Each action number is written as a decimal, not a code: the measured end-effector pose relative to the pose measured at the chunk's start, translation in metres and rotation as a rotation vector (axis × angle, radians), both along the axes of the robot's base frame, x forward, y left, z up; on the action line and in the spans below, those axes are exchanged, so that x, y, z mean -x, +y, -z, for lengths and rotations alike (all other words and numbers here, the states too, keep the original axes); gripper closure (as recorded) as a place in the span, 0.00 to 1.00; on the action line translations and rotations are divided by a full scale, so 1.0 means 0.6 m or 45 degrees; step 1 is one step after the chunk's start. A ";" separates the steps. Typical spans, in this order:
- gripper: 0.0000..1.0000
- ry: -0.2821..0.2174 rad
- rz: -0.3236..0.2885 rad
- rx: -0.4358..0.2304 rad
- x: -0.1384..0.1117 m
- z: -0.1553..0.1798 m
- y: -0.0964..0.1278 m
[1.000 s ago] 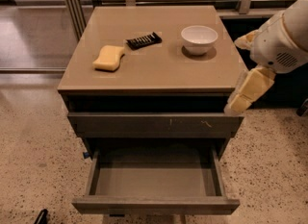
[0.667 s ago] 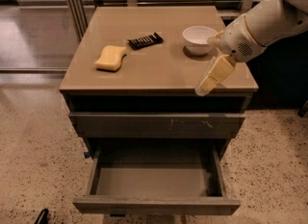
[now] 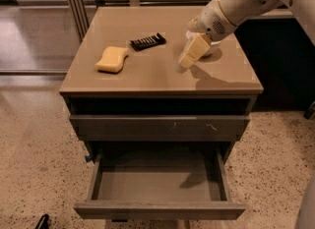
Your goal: Place sponge into middle drawer
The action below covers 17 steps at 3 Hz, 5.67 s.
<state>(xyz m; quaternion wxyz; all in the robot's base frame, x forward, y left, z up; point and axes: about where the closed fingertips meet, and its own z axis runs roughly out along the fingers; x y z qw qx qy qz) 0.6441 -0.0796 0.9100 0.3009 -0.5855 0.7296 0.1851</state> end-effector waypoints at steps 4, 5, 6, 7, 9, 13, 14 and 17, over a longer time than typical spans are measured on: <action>0.00 -0.159 0.011 -0.168 -0.088 0.044 0.070; 0.00 -0.190 -0.040 -0.240 -0.133 0.055 0.114; 0.00 -0.187 -0.088 -0.291 -0.164 0.068 0.156; 0.00 -0.160 -0.131 -0.340 -0.182 0.089 0.200; 0.00 -0.089 -0.178 -0.425 -0.193 0.108 0.281; 0.00 -0.035 -0.112 -0.458 -0.150 0.129 0.343; 0.00 -0.020 -0.109 -0.454 -0.139 0.150 0.352; 0.69 -0.016 -0.109 -0.453 -0.137 0.154 0.354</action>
Offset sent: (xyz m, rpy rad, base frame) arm -0.0067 -0.0121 -0.0075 0.0731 -0.1058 -0.1391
